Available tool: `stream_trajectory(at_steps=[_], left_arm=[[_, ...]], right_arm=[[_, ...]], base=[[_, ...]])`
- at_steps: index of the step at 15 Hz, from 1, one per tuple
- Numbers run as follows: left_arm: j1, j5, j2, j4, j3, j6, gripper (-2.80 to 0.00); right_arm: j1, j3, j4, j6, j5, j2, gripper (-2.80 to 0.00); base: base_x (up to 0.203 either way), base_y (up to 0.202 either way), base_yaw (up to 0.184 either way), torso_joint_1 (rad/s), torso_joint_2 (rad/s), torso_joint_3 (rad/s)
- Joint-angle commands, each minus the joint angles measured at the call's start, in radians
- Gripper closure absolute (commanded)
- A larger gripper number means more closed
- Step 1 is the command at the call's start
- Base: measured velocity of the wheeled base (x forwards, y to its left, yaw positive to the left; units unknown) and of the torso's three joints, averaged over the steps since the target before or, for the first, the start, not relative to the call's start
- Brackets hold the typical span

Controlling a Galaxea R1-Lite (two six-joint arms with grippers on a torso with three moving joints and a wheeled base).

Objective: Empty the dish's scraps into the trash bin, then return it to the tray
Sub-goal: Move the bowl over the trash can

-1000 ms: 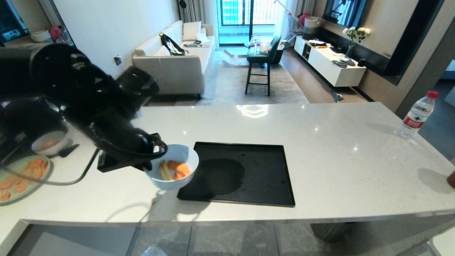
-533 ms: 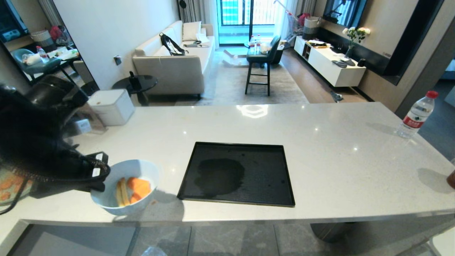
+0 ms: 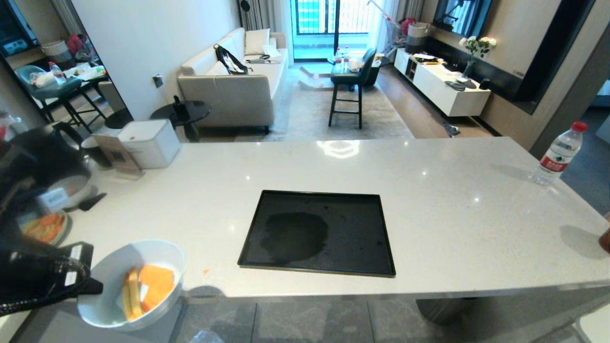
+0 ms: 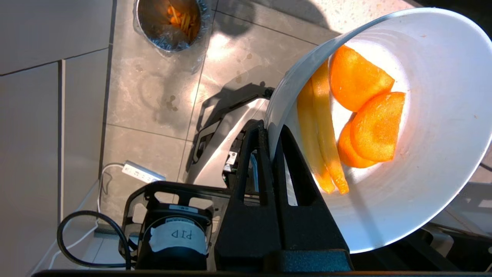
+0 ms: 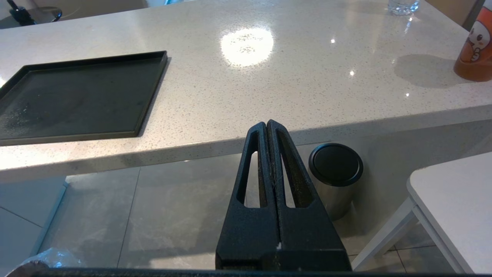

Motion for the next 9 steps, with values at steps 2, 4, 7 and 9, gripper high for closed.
stream_trajectory(at_steps=[2,4,7,9], left_arm=[[0.026,0.001,-0.086,0.005,0.071,0.001,0.0],[0.032,0.002,-0.132,0.007,0.104,0.001,0.0],[0.062,0.004,-0.172,0.011,0.141,0.007,0.0],[0.074,0.004,-0.193,0.01,0.168,0.027,0.0]], right_arm=[[0.0,0.0,-0.001,0.001,0.0,0.0,0.0],[0.0,0.0,-0.001,0.002,0.0,0.0,0.0],[0.0,0.0,-0.001,0.002,0.0,0.0,0.0],[0.0,0.0,-0.001,0.002,0.0,0.0,0.0]], base=[[0.0,0.0,0.0,0.0,0.0,0.0],[0.0,0.0,0.0,0.0,0.0,0.0],[0.0,0.0,0.0,0.0,0.0,0.0],[0.0,0.0,0.0,0.0,0.0,0.0]])
